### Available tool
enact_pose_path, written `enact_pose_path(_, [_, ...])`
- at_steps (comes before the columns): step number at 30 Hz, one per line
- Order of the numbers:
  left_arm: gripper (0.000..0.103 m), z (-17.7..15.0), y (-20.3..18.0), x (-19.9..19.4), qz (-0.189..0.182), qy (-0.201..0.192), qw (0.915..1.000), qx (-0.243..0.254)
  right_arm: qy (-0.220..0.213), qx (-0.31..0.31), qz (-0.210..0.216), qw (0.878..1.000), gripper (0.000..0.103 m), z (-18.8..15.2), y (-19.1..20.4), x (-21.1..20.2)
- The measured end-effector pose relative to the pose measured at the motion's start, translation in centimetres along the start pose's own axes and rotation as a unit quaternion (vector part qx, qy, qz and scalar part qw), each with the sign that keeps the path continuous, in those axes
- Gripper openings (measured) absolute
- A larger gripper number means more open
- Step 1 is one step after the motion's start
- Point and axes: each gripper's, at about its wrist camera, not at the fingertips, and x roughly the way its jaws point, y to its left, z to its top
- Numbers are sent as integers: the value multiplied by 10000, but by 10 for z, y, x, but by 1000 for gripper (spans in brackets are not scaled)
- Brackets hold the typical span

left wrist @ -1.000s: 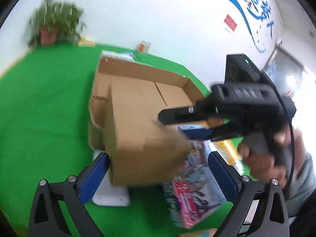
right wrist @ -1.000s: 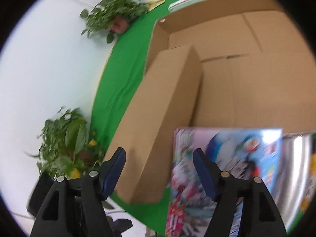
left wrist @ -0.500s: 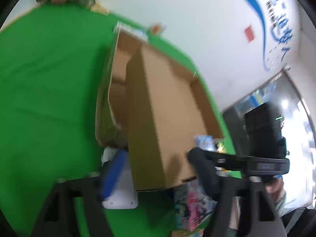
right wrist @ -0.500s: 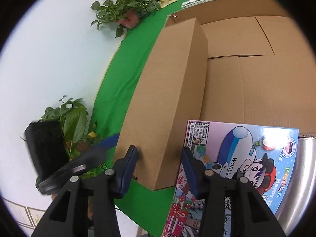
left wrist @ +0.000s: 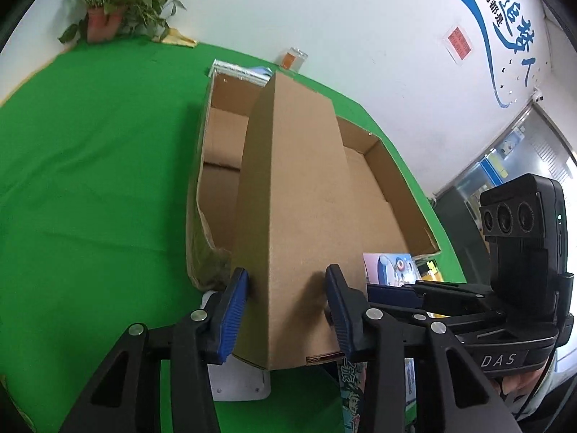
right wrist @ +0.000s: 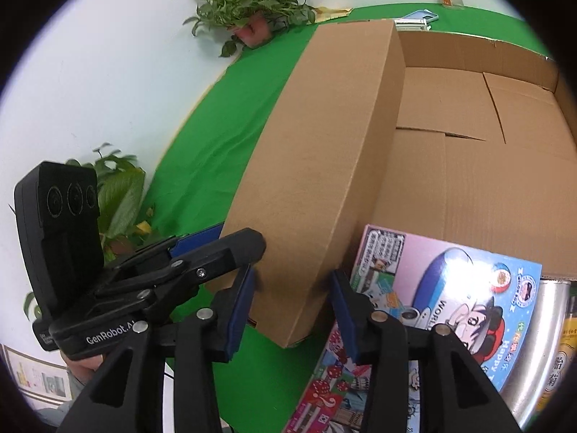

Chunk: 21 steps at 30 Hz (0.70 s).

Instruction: Organize rigid objects

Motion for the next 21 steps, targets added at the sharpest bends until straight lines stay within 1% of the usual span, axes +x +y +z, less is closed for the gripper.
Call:
enact_pose_path(1, [39, 5, -1, 0, 27, -26, 10000, 27, -31, -20, -1, 10000, 43, 1, 0, -1])
enact_pose_path(3, [38, 3, -6, -4, 50, -57, 10000, 48, -92, -53, -45, 9999, 43, 5, 0, -3])
enact_pose_path(5, [37, -14, -13, -11, 89, -124, 9998, 99, -143, -83, -75, 9998, 43, 9, 0, -5])
enact_pose_path(11, [36, 13, -21, -12, 117, -306, 9993, 199, -333, -187, -114, 9992, 43, 35, -1, -11])
enact_pose_path(14, [36, 33, -24, -9, 155, -363, 9990, 196, -345, -182, -69, 9992, 43, 51, -10, -11])
enact_pose_path(16, [36, 48, -26, -6, 244, -412, 9986, 204, -349, -225, -15, 9991, 43, 65, -16, -8])
enact_pose_path(19, [36, 66, -26, 7, 359, -363, 9985, 200, -296, -301, 61, 9991, 43, 80, -24, -1])
enact_pose_path(21, [36, 72, -22, 22, 467, -248, 9985, 161, -190, -351, 118, 9991, 43, 87, -31, 9])
